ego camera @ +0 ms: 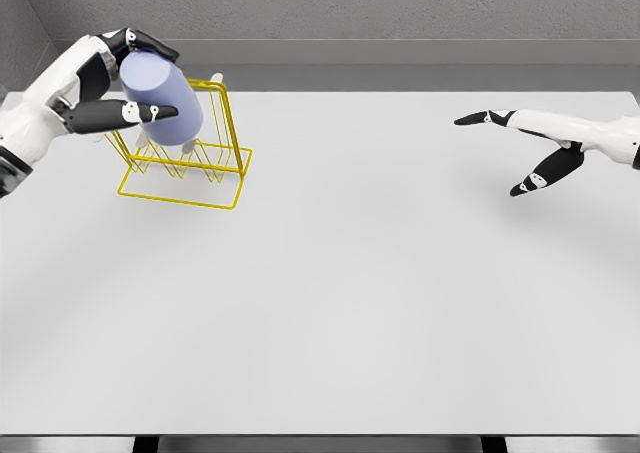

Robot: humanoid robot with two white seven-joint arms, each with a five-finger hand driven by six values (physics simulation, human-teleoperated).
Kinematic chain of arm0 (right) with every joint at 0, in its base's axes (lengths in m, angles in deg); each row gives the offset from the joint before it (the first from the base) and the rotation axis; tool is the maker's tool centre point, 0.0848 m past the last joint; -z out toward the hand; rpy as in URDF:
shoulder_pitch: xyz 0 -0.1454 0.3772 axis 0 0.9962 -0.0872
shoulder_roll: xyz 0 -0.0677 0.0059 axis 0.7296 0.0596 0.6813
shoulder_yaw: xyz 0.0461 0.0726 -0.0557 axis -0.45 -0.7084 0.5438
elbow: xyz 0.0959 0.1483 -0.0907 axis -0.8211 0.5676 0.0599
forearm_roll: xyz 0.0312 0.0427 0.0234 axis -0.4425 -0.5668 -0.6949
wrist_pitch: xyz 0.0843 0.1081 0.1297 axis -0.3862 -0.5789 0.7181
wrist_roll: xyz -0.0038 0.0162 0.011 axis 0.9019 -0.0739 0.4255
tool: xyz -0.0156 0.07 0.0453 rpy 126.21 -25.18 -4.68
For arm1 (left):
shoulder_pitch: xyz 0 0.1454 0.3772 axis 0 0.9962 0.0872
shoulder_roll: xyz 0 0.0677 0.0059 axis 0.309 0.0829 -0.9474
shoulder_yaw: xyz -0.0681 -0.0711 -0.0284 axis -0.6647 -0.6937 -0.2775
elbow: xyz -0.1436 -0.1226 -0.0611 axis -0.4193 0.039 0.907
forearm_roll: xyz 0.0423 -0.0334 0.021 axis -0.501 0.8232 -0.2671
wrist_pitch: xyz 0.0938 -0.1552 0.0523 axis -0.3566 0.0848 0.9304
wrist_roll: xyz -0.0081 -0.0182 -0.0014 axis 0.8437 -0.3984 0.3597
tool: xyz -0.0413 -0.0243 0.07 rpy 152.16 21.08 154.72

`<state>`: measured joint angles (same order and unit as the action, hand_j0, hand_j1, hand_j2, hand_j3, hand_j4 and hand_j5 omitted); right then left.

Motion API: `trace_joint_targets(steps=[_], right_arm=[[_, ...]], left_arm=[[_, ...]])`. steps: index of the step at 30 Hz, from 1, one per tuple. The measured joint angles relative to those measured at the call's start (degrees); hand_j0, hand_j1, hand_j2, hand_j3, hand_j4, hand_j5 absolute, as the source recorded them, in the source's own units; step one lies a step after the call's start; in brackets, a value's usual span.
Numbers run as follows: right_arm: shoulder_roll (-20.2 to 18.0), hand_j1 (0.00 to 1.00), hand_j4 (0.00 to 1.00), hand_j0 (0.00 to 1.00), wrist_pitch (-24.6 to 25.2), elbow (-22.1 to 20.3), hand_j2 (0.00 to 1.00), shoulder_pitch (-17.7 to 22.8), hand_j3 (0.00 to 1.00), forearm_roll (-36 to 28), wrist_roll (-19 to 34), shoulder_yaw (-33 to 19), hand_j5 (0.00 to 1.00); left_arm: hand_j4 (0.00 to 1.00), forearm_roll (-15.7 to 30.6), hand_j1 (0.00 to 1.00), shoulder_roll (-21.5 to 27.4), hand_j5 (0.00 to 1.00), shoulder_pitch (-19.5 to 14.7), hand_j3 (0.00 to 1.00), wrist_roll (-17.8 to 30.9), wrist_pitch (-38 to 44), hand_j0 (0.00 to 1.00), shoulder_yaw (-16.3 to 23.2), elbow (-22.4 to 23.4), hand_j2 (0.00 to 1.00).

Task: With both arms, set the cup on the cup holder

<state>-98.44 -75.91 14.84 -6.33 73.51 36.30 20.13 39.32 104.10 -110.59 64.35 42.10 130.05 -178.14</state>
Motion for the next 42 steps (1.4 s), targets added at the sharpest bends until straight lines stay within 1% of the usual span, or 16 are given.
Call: trace_joint_targets(steps=[6, 7, 8, 9, 10, 12, 15, 25, 30, 32, 36, 39, 42], right_arm=[[0.01, 1.00, 1.00, 1.00, 0.00, 0.00, 1.00, 0.09, 1.00, 0.00, 0.00, 0.00, 1.00], [0.01, 1.00, 1.00, 1.00, 0.00, 0.00, 1.00, 0.09, 1.00, 0.00, 0.00, 0.00, 1.00], [0.03, 1.00, 1.00, 1.00, 0.00, 0.00, 1.00, 0.09, 1.00, 0.00, 0.00, 0.00, 1.00], [0.04, 1.00, 1.00, 1.00, 0.00, 0.00, 1.00, 0.09, 1.00, 0.00, 0.00, 0.00, 1.00], [0.03, 1.00, 1.00, 1.00, 0.00, 0.00, 1.00, 0.09, 1.00, 0.00, 0.00, 0.00, 1.00], [0.03, 1.00, 1.00, 1.00, 0.00, 0.00, 1.00, 0.09, 1.00, 0.00, 0.00, 0.00, 1.00], [0.01, 1.00, 1.00, 1.00, 0.00, 0.00, 1.00, 0.18, 1.00, 0.00, 0.00, 0.01, 1.00], [-0.02, 1.00, 1.00, 1.00, 0.00, 0.00, 1.00, 0.18, 1.00, 0.00, 0.00, 0.00, 1.00], [0.01, 1.00, 1.00, 1.00, 0.00, 0.00, 1.00, 0.18, 1.00, 0.00, 0.00, 0.01, 1.00], [0.03, 1.00, 1.00, 1.00, 0.00, 0.00, 1.00, 0.18, 1.00, 0.00, 0.00, 0.02, 1.00], [0.01, 1.00, 1.00, 1.00, 0.00, 0.00, 1.00, 0.18, 1.00, 0.00, 0.00, 0.00, 1.00], [0.00, 1.00, 1.00, 1.00, 0.00, 0.00, 1.00, 0.18, 1.00, 0.00, 0.00, 0.00, 1.00], [0.00, 1.00, 1.00, 1.00, 0.00, 0.00, 1.00, 0.18, 1.00, 0.00, 0.00, 0.00, 1.00]], left_arm=[[0.49, -0.37, 0.49, -0.63, 0.49, 0.18, 0.49, 0.01, -0.04, 0.49, 0.10, 0.11, 0.49], [0.55, -0.36, 0.55, -0.66, 0.55, 0.26, 0.55, 0.01, -0.04, 0.55, 0.08, 0.09, 0.55], [0.68, -0.36, 0.68, -0.68, 0.68, 0.26, 0.68, 0.06, -0.07, 0.68, 0.07, 0.05, 0.68], [0.70, -0.36, 0.70, -0.67, 0.70, 0.26, 0.70, 0.13, -0.09, 0.70, 0.06, 0.02, 0.70], [0.80, -0.35, 0.80, -0.67, 0.80, 0.26, 0.80, 0.19, -0.11, 0.80, 0.05, 0.00, 0.80], [0.90, -0.36, 0.90, -0.64, 0.90, 0.26, 0.90, 0.29, -0.13, 0.90, 0.02, -0.04, 0.90], [0.98, -0.35, 0.98, -0.55, 0.98, 0.26, 0.98, 0.40, -0.17, 0.98, -0.02, -0.18, 0.98], [0.99, -0.31, 0.99, -0.20, 0.99, 0.44, 0.99, 0.44, -0.33, 0.99, -0.06, -0.46, 0.99], [0.99, -0.12, 0.99, -0.01, 0.99, 0.44, 0.99, 0.48, -0.48, 0.99, -0.07, -1.21, 0.99], [1.00, 0.04, 1.00, 0.74, 1.00, 0.53, 1.00, 0.50, -0.58, 1.00, -0.05, -2.18, 1.00], [1.00, 0.29, 1.00, 3.20, 1.00, 3.08, 1.00, 0.50, -2.33, 1.00, -0.09, -3.15, 1.00], [1.00, 0.41, 1.00, 5.09, 1.00, 3.43, 1.00, 0.52, -5.24, 1.00, -0.12, -3.42, 1.00], [1.00, 0.45, 1.00, 6.19, 1.00, 4.57, 1.00, 0.50, -7.17, 1.00, -0.18, -3.51, 1.00]])
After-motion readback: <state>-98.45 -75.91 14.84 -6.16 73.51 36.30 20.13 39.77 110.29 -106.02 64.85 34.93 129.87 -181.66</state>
